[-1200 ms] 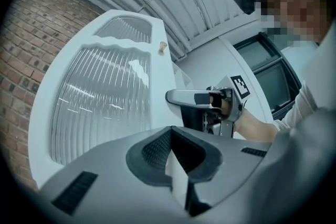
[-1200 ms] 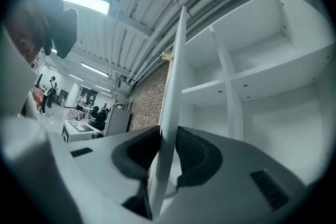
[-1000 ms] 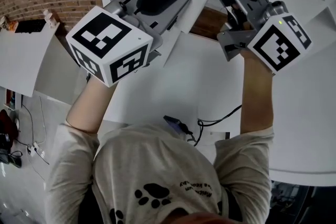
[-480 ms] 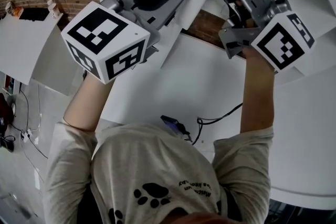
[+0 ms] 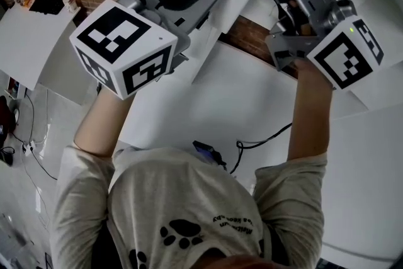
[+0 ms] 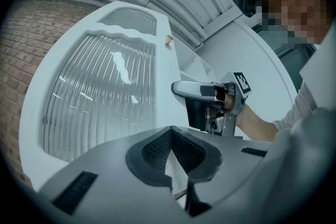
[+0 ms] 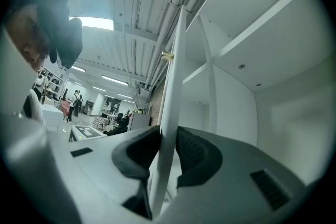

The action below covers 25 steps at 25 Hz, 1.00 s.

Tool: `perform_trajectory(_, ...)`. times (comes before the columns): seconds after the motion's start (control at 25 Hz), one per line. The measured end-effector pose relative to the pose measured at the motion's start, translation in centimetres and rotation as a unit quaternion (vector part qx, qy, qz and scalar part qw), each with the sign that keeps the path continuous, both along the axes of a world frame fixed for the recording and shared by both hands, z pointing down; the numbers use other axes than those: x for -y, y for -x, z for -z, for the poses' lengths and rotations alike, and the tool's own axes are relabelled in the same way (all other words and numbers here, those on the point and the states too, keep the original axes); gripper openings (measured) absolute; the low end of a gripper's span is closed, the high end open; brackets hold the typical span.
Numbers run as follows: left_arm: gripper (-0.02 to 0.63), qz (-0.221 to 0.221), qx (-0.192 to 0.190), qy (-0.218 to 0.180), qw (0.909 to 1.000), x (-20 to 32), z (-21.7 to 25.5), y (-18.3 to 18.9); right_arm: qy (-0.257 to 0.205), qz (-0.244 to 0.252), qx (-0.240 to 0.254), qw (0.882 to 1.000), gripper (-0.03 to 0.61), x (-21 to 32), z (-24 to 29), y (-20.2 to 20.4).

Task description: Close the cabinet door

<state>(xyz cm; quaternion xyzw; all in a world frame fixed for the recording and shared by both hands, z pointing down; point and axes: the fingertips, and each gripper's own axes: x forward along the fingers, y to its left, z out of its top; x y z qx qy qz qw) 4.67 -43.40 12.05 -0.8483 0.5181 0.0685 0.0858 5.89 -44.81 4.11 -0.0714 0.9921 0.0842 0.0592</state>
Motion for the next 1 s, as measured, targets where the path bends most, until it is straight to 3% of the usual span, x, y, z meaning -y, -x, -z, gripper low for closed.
perform_trajectory(0.6,0.008,0.025,0.003,0.013,0.9996,1.6,-2.1,-0.4,-0.002,0.042,0.012,0.999,0.1,1.3,-0.8,-0.3)
perform_trajectory(1.0,0.009,0.017,0.003,0.017,0.9997,2.3,-2.8,-0.5,0.009,0.034,0.017,0.999,0.103,2.2,-1.1,-0.5)
